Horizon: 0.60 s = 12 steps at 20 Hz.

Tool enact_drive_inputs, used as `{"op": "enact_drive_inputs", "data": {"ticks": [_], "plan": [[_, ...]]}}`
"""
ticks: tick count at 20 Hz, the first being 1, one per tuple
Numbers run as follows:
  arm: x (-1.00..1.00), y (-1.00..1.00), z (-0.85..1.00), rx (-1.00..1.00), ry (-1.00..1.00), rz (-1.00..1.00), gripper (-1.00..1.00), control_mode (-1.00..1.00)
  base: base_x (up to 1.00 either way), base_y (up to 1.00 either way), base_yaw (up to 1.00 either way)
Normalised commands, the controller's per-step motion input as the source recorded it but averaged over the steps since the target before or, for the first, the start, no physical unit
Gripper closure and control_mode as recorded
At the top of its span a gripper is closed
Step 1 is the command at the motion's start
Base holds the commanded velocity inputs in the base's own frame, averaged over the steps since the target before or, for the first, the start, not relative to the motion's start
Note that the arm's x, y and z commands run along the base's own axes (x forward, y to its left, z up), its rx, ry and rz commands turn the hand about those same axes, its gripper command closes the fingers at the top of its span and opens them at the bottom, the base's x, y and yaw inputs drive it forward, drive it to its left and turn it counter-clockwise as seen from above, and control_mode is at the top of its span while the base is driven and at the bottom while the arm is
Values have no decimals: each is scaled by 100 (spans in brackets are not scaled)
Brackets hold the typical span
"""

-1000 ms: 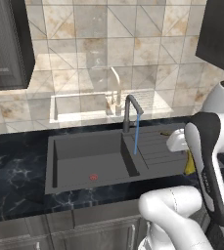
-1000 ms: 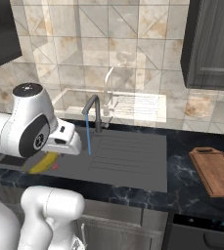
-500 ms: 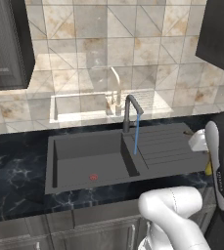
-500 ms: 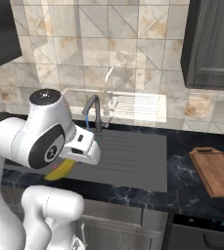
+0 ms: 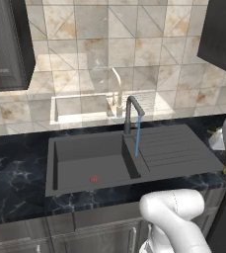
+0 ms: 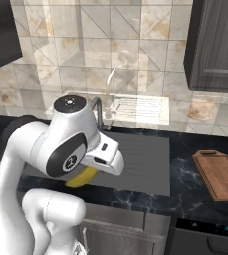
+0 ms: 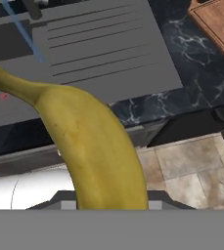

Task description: Pick the banana from the sink and place it on the cutting board to airdry. Then turn off the sink faucet.

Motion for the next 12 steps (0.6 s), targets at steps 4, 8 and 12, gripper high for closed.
{"op": "enact_drive_inputs", "data": {"ticks": [4, 8, 12], "plan": [[0, -52, 0, 0, 0, -10, 100, -100, 0, 0, 0], [-1, -42, 0, -1, -2, -7, 100, -100, 0, 0, 0], [0, -35, 0, -3, 0, -6, 100, -100, 0, 0, 0]]}}
